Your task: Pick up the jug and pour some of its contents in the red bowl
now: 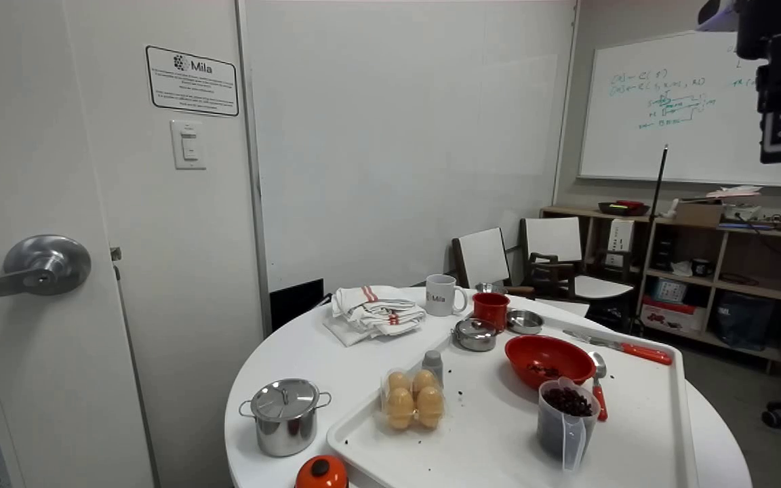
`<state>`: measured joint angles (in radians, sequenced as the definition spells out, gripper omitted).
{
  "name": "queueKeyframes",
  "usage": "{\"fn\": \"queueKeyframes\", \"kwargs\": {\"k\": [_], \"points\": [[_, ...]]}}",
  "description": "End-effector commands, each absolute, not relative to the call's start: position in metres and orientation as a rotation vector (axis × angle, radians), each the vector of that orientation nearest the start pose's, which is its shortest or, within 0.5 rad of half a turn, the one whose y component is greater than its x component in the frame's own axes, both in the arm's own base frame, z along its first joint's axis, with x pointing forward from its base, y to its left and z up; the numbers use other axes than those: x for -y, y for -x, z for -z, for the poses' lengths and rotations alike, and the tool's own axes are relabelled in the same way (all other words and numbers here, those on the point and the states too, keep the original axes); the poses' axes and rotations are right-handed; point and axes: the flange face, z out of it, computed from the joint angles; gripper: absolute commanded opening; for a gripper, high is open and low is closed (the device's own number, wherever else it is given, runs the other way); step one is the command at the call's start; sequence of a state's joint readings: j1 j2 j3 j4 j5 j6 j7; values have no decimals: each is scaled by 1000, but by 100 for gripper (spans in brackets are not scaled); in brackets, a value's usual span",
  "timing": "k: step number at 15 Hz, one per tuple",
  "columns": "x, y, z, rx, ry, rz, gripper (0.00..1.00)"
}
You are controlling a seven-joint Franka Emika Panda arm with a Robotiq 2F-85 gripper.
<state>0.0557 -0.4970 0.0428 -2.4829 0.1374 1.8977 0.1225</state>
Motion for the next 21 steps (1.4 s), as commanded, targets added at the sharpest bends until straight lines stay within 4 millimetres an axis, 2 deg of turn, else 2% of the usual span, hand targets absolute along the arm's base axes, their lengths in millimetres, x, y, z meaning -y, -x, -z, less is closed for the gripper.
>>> {"fn": "queueKeyframes", "kwargs": {"k": [1,6,12,14,16,18,19,21], "points": [[-76,-408,-429,-405,2964,-71,100],[-107,-440,-398,-737,2848,117,100],[-127,-459,-360,-1076,2688,381,100],[-119,-458,-347,-1172,2657,465,100],[-102,-446,-337,-1284,2704,501,100],[-97,-435,-332,-1406,2751,528,100],[-99,-449,-330,-1298,2732,471,100],[-95,-447,-328,-1316,2735,468,100]]}}
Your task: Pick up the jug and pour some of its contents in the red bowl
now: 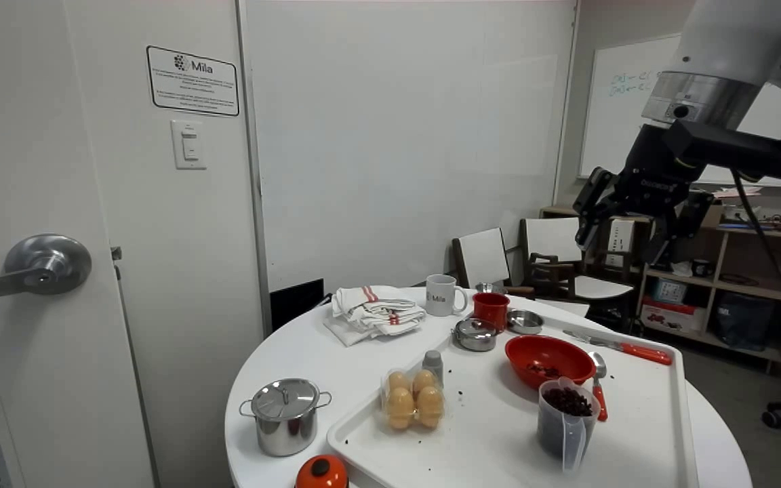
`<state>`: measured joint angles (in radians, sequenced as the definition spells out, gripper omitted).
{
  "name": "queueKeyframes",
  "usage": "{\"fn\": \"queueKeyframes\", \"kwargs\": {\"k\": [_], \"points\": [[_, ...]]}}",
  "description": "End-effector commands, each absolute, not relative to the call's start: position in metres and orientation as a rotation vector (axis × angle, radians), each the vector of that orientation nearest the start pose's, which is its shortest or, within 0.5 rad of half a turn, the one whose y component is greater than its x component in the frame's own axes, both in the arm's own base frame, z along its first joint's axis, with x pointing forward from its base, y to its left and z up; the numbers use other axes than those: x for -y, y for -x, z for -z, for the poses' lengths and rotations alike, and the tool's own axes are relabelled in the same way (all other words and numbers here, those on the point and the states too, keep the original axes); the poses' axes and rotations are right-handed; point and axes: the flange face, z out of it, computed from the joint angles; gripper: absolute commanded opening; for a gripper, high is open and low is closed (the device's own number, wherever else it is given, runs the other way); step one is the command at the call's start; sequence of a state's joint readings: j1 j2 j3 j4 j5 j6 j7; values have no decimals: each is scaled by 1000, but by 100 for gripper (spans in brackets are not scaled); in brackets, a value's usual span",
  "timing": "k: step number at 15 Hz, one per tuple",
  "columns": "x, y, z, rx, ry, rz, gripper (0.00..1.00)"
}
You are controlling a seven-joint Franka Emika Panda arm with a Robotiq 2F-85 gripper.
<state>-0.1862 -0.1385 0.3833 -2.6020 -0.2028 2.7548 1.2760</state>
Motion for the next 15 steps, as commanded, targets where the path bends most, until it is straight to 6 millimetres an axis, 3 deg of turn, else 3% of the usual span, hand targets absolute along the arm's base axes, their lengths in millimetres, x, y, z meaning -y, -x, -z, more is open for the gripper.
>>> {"fn": "queueKeyframes", "kwargs": {"k": [1,6,15], "points": [[-97,-447,-328,-1312,2734,466,100],[-90,-454,-318,-1376,2731,442,100],[-120,-477,-245,-1433,2842,261,100]]}}
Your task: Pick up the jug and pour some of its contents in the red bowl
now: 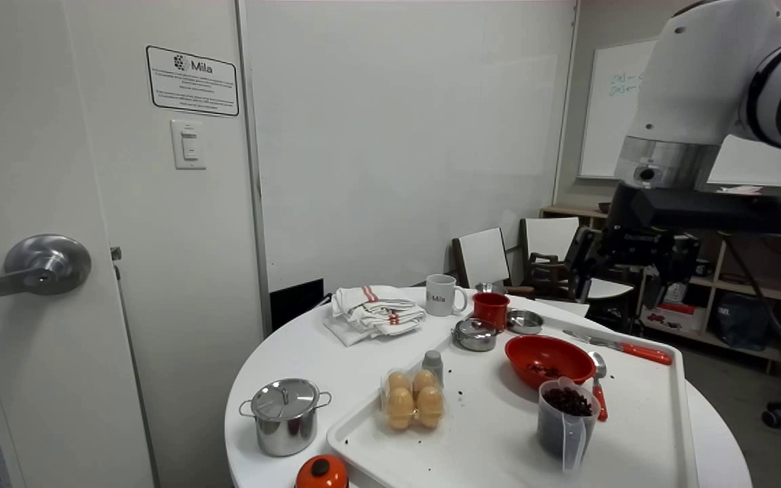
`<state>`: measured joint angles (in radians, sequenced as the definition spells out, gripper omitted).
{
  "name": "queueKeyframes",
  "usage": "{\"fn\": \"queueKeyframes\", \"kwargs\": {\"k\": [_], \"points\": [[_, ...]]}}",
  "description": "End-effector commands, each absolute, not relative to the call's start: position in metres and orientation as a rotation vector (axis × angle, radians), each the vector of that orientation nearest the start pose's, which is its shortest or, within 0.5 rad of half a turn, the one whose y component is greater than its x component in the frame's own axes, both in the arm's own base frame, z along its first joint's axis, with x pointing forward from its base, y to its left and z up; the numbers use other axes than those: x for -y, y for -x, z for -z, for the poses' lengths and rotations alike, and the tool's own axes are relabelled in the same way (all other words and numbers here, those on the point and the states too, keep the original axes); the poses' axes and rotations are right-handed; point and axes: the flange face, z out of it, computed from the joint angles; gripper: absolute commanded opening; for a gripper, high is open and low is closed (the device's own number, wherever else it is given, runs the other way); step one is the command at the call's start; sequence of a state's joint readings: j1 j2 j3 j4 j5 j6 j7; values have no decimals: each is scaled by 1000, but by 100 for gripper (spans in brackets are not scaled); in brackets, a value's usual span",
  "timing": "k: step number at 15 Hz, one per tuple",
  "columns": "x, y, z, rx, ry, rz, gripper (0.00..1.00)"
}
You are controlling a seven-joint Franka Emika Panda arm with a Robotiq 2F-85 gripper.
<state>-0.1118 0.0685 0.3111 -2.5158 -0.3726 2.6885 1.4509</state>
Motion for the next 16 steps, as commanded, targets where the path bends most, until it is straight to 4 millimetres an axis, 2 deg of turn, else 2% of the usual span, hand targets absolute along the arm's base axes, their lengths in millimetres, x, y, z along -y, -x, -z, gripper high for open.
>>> {"fn": "queueKeyframes", "kwargs": {"k": [1,11,16], "points": [[-124,-480,-238,-1432,2856,245,100],[-165,-508,-179,-1406,2911,131,100],[-174,-521,-157,-1468,2876,62,100]]}}
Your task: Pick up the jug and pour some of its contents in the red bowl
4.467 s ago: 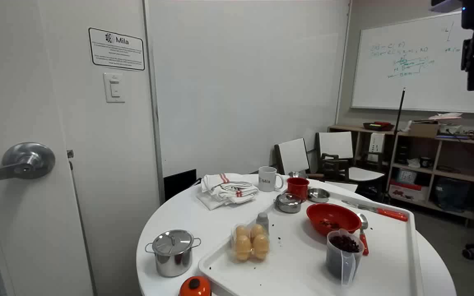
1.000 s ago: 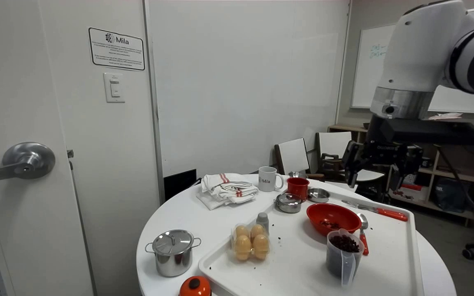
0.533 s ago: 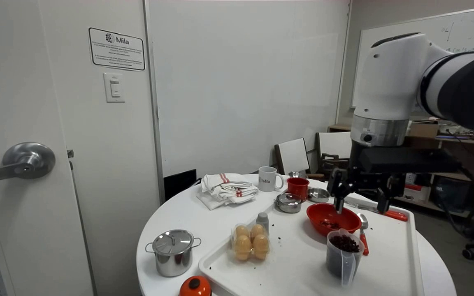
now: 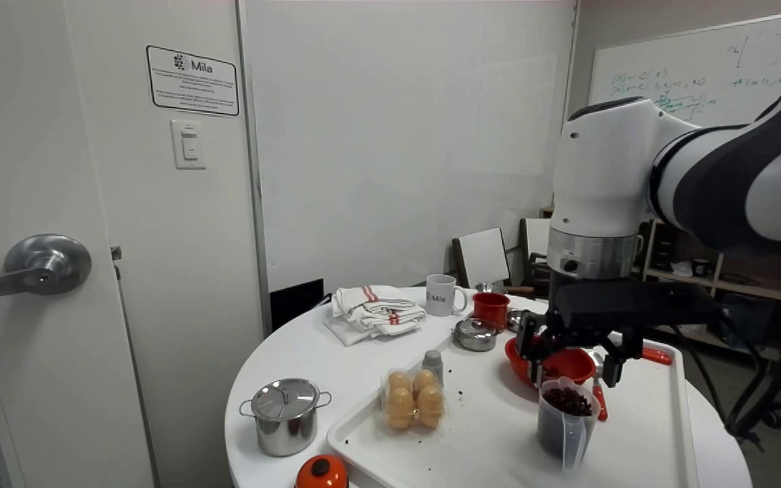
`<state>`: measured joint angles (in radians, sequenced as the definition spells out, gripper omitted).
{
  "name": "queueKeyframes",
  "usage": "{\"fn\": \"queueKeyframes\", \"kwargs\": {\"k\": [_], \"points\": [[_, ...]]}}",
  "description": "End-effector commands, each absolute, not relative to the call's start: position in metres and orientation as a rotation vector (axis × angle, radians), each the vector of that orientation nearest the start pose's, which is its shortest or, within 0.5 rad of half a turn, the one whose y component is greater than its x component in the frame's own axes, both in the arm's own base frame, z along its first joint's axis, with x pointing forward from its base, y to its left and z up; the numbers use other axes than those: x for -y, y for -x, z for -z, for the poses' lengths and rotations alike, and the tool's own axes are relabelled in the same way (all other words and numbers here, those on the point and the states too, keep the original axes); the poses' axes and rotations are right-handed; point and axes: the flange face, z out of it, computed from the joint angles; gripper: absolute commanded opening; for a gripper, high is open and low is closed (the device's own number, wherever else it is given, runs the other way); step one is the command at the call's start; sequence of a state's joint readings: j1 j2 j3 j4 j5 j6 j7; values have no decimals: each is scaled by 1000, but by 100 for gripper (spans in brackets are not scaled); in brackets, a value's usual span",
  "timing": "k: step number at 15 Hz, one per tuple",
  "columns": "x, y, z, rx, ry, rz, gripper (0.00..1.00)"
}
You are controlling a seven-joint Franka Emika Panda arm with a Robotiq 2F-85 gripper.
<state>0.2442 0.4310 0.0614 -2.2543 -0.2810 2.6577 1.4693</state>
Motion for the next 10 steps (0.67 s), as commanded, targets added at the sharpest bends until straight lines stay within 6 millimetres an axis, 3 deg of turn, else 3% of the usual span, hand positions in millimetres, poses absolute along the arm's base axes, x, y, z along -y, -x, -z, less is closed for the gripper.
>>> {"fn": "queueKeyframes", "kwargs": {"k": [1,7,10], "points": [[-174,-524,-154,-1488,2860,51,100],[-166,-539,-141,-1615,2781,-24,100],[-164,-535,-137,-1624,2795,-94,100]]}}
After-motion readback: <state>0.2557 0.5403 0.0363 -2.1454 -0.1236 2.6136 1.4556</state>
